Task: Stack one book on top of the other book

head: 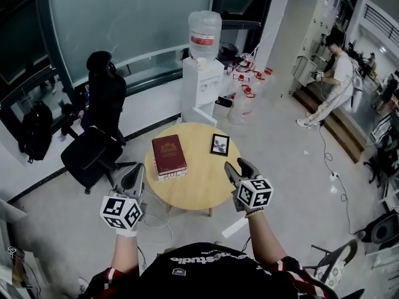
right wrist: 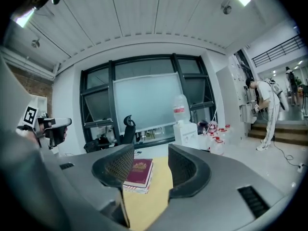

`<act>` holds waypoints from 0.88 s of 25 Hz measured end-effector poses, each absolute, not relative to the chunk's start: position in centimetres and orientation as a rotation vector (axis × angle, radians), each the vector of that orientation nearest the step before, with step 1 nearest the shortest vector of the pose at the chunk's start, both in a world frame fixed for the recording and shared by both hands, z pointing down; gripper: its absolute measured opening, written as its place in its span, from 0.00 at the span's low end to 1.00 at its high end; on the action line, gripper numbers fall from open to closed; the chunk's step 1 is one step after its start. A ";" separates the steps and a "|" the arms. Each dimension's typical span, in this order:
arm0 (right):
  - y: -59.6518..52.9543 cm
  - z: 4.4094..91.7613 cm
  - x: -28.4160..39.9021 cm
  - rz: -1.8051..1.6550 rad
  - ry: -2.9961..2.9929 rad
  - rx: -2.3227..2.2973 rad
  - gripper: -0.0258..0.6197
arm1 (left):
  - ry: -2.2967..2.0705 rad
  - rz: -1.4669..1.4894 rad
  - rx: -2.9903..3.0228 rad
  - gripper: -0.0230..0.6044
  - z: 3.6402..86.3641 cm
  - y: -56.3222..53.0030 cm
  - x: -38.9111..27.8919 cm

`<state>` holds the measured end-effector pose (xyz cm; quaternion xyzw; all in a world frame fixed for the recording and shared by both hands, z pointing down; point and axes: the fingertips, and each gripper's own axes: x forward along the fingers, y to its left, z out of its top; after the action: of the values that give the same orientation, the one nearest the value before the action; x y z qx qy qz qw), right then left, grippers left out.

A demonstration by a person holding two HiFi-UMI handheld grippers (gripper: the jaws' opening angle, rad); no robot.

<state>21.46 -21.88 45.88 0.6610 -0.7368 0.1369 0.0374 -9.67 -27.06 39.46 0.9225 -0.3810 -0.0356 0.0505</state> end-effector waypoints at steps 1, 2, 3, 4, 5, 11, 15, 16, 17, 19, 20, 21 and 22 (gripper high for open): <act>-21.7 45.1 21.9 0.401 -2.271 2.026 0.42 | -1.154 -0.111 2.815 0.06 39.2 -26.9 -8.7; -21.6 44.4 22.3 0.385 -2.278 2.027 0.42 | -1.147 -0.111 2.823 0.06 38.9 -26.7 -7.7; -21.4 43.7 22.8 0.372 -2.285 2.030 0.42 | -1.142 -0.111 2.829 0.06 38.7 -26.6 -6.8; -21.2 43.0 23.2 0.360 -2.292 2.037 0.42 | -1.139 -0.110 2.834 0.06 38.4 -26.5 -6.0; -21.0 42.4 23.6 0.348 -2.300 2.046 0.42 | -1.138 -0.108 2.836 0.06 38.2 -26.5 -5.3; -19.3 38.8 25.8 0.211 -2.280 2.110 0.35 | -1.145 -0.109 2.852 0.06 36.8 -26.1 -2.1; -18.3 37.2 26.6 0.156 -2.296 2.138 0.29 | -1.145 -0.103 2.859 0.06 37.0 -25.6 -0.9; -18.1 36.7 26.8 0.140 -2.297 2.144 0.28 | -1.146 -0.103 2.860 0.06 37.0 -25.5 -0.7; -17.9 36.3 26.9 0.123 -2.295 2.149 0.26 | -1.147 -0.103 2.861 0.06 36.9 -25.5 -0.5; -17.6 35.4 27.1 0.092 -2.287 2.152 0.22 | -1.148 -0.102 2.863 0.06 36.8 -25.4 -0.2; -17.5 35.0 27.2 0.082 -2.289 2.152 0.21 | -1.146 -0.100 2.864 0.06 36.7 -25.3 0.0; -17.4 34.7 27.2 0.074 -2.294 2.152 0.20 | -1.145 -0.097 2.864 0.06 36.7 -25.2 0.1; -17.3 34.5 27.2 0.066 -2.297 2.153 0.18 | -1.143 -0.094 2.866 0.06 36.8 -25.2 0.3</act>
<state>27.19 -17.31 34.49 0.6837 -0.7294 0.0210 -0.0037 0.26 -25.16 36.76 0.9281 -0.3701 -0.0305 0.0276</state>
